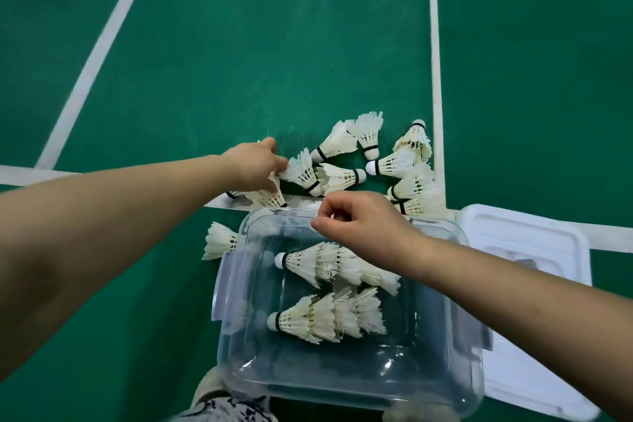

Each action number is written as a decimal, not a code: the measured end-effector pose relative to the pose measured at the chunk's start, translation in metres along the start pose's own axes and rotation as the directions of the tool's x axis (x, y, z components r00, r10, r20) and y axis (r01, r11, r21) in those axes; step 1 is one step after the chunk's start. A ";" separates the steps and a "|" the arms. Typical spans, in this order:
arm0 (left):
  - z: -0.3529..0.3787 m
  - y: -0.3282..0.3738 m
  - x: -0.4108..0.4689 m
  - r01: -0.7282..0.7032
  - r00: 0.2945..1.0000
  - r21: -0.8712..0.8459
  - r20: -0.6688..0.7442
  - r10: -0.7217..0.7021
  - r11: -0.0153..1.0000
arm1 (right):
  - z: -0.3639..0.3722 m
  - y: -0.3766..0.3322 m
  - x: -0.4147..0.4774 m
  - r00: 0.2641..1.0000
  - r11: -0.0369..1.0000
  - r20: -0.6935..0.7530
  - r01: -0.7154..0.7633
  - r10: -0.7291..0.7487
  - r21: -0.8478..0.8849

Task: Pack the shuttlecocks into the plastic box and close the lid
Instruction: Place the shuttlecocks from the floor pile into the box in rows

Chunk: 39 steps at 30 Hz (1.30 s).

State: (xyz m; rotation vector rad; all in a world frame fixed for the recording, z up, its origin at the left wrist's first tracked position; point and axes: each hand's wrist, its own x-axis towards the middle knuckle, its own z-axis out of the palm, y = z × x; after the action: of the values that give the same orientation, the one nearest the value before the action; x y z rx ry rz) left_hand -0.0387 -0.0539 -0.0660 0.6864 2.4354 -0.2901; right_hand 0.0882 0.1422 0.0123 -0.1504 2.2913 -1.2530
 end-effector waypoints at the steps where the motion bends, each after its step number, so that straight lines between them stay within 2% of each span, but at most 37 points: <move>1: 0.001 0.001 -0.001 0.002 1.000 -0.003 -0.002 -0.002 1.000 | 0.001 0.000 -0.002 1.000 1.000 0.002 0.000 0.000 -0.005; 8: 0.002 0.004 -0.006 0.030 0.997 -0.152 -0.061 -0.040 0.988 | 0.002 -0.001 -0.011 1.000 1.000 -0.001 -0.014 0.014 0.000; 17: -0.017 -0.004 -0.029 0.042 0.974 -0.269 -0.205 -0.100 0.962 | 0.008 -0.001 -0.019 1.000 1.000 0.004 -0.013 0.013 0.016; 25: -0.047 0.008 -0.079 -0.111 0.916 -0.310 -0.401 -0.024 0.944 | 0.008 -0.007 -0.033 0.999 1.000 -0.041 0.019 -0.018 0.020; 31: -0.057 0.017 -0.113 -0.191 0.855 -0.260 -0.517 0.030 0.947 | 0.008 -0.013 -0.041 0.997 0.999 -0.080 0.025 -0.021 0.044; 35: -0.058 0.016 -0.115 -0.144 0.846 -0.250 -0.534 -0.012 0.958 | 0.007 -0.014 -0.044 0.993 0.998 -0.115 0.030 -0.023 0.058; 39: -0.049 0.018 -0.109 -0.134 0.880 -0.246 -0.475 0.001 0.960 | 0.008 -0.010 -0.047 0.994 0.997 -0.110 0.026 -0.019 0.066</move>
State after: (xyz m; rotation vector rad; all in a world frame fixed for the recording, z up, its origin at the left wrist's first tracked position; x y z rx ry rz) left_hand 0.0232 -0.0663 0.0371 0.7855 2.8233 0.2766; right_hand 0.1311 0.1460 0.0353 -0.0862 2.3416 -1.3795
